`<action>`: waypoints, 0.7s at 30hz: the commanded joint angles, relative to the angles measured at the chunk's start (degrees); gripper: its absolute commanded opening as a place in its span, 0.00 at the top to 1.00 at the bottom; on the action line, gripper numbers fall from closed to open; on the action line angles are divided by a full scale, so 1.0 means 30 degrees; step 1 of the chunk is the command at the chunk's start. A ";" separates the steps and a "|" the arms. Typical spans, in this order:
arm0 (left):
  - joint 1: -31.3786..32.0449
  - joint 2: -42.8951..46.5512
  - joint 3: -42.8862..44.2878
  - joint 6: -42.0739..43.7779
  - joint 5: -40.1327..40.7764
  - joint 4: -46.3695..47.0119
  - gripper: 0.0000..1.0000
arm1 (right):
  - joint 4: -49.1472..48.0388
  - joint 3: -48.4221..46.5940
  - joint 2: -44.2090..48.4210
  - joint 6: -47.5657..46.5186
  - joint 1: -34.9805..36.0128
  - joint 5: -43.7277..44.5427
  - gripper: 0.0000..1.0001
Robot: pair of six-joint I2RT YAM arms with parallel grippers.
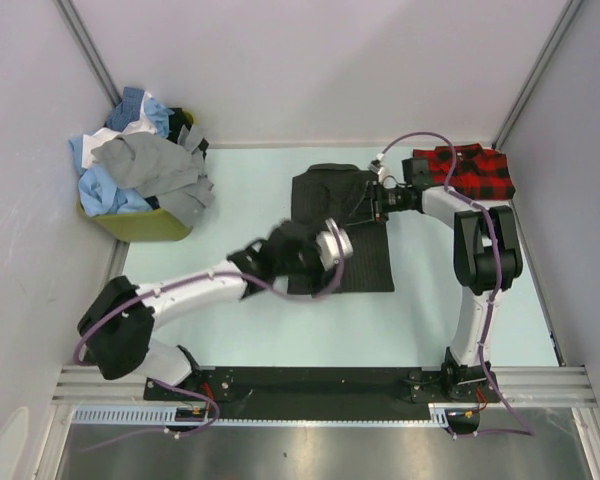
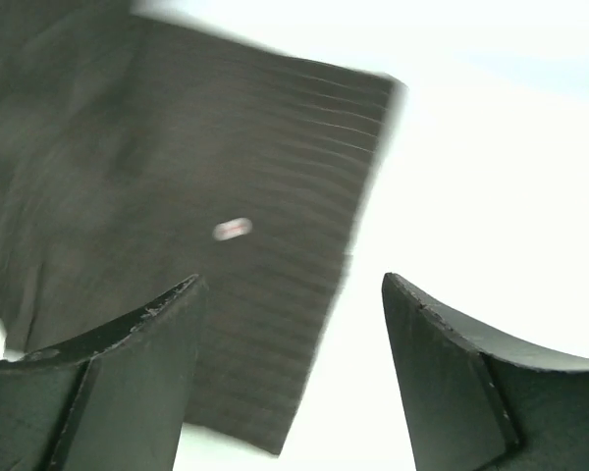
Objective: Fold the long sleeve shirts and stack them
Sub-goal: Fold the shirt
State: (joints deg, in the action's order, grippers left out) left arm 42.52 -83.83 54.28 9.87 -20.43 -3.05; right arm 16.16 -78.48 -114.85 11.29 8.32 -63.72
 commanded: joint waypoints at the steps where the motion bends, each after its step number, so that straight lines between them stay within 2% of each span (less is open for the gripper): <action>1: 0.4073 -0.0209 -0.2945 0.7781 0.7620 0.1711 0.24 | 0.0678 -0.0968 -0.1763 -0.1420 0.1269 0.0207 0.67; 6: 0.6679 -0.2287 -0.3735 0.9887 1.0378 0.4436 0.25 | -0.0728 -0.1555 -0.3141 -0.1009 0.1915 0.0323 0.67; 11: 0.7564 -0.4045 -0.4587 1.1152 1.2692 0.6346 0.27 | -0.0382 -0.1790 -0.4548 -0.1795 0.1858 0.0499 0.67; 13: 0.7681 -0.4311 -0.4938 1.1592 1.2930 0.6845 0.32 | 0.0263 -0.2053 -0.4929 -0.2529 0.1857 0.0761 0.67; 14: 0.7681 -0.4573 -0.5027 1.1738 1.3047 0.6933 0.37 | 0.0905 -0.2141 -0.5220 -0.2910 0.1857 0.0850 0.67; 17: 0.7711 -0.4461 -0.4999 1.2150 1.2614 0.5946 0.73 | 0.1698 -0.2229 -0.5428 -0.3704 0.2003 0.1055 0.67; 18: 0.7740 -0.4226 -0.4766 1.2092 1.2232 0.5416 0.90 | 0.1934 -0.2230 -0.5400 -0.4401 0.2003 0.1085 0.67; 20: 0.7885 -0.3290 -0.4502 1.1481 1.1239 0.3491 1.00 | 0.2579 -0.2084 -0.4992 -0.4933 0.2208 0.1114 0.67; 21: 0.7915 -0.2967 -0.4007 1.1128 1.0826 0.2578 1.00 | 0.2813 -0.1996 -0.4757 -0.5138 0.2295 0.1114 0.67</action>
State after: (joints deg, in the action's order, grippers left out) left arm 65.69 -96.82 39.92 44.27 15.29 13.19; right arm 20.18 -83.92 -129.45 2.61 14.41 -63.88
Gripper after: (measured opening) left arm 0.024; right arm 0.326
